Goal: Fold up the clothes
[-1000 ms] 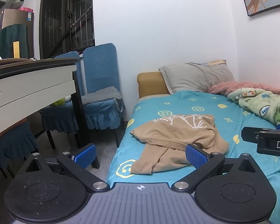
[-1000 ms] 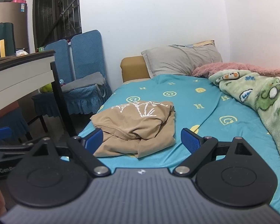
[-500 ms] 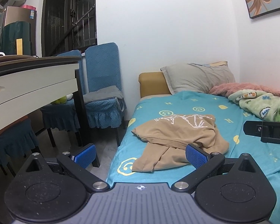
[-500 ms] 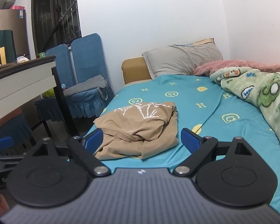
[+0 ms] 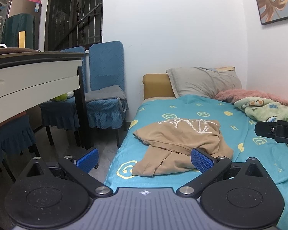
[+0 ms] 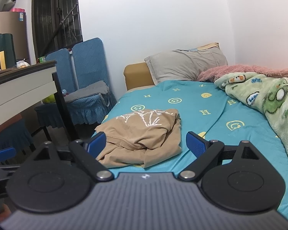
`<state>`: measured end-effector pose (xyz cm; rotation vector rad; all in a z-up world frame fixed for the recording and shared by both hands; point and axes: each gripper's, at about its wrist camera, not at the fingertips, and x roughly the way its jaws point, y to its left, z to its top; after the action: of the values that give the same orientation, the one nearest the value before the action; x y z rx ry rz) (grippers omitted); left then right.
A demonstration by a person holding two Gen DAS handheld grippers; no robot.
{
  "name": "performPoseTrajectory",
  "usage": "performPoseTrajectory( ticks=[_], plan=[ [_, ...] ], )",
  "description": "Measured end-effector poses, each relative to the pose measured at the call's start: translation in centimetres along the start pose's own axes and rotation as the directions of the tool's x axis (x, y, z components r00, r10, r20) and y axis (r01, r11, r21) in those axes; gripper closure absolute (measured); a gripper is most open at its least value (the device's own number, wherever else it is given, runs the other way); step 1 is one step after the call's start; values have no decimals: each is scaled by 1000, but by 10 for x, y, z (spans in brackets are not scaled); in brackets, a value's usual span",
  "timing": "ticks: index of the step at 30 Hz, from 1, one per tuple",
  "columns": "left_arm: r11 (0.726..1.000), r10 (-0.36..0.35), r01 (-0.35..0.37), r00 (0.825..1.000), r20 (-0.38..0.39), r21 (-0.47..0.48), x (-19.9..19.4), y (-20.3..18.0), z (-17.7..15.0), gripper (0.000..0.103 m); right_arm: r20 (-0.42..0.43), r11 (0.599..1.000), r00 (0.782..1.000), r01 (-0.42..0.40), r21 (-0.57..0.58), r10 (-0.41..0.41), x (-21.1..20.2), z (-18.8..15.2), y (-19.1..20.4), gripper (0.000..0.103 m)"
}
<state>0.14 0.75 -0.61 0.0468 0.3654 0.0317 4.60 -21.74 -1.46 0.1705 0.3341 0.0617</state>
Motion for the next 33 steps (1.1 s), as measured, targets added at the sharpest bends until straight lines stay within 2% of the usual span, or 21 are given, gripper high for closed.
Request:
performPoseTrajectory(
  ticks=[8, 14, 17, 19, 21, 23, 25, 28, 30, 33],
  plan=[
    [1000, 17, -17, 1000, -15, -6, 5, -3, -1, 0, -26, 999, 999, 35, 10, -35, 3, 14, 9, 12],
    [1000, 0, 0, 1000, -31, -25, 15, -2, -2, 0, 71, 1000, 997, 8, -3, -7, -9, 62, 36, 11],
    [1000, -12, 12, 1000, -21, -14, 19, -2, -1, 0, 108, 1000, 994, 3, 2, -3, -14, 83, 29, 11],
    [999, -2, 4, 999, -39, 38, 31, -8, 2, 0, 118, 998, 992, 55, -9, -54, -15, 88, 16, 11],
    [992, 21, -12, 997, -72, 125, 49, -18, 5, 0, 121, 993, 985, 120, 6, -120, -13, 84, -6, 11],
    [979, 14, 8, 994, -105, 203, 73, -29, 7, 0, 102, 987, 982, 157, 42, -161, -10, 76, -32, 11],
    [969, 15, 20, 990, -139, 247, 102, -36, 8, 1, 44, 986, 989, 135, 93, -139, -2, 67, -54, 11],
    [952, 61, 1, 980, -191, 308, 157, -44, 7, 8, -28, 978, 995, 99, 182, -96, 9, 52, -75, 11],
    [939, 90, -17, 976, -197, 343, 194, -47, 6, 9, -48, 973, 995, 91, 214, -83, 15, 42, -83, 12],
    [904, 130, -41, 975, -181, 426, 246, -51, -1, 12, -90, 965, 994, 79, 249, -58, 30, 32, -89, 11]
  ],
)
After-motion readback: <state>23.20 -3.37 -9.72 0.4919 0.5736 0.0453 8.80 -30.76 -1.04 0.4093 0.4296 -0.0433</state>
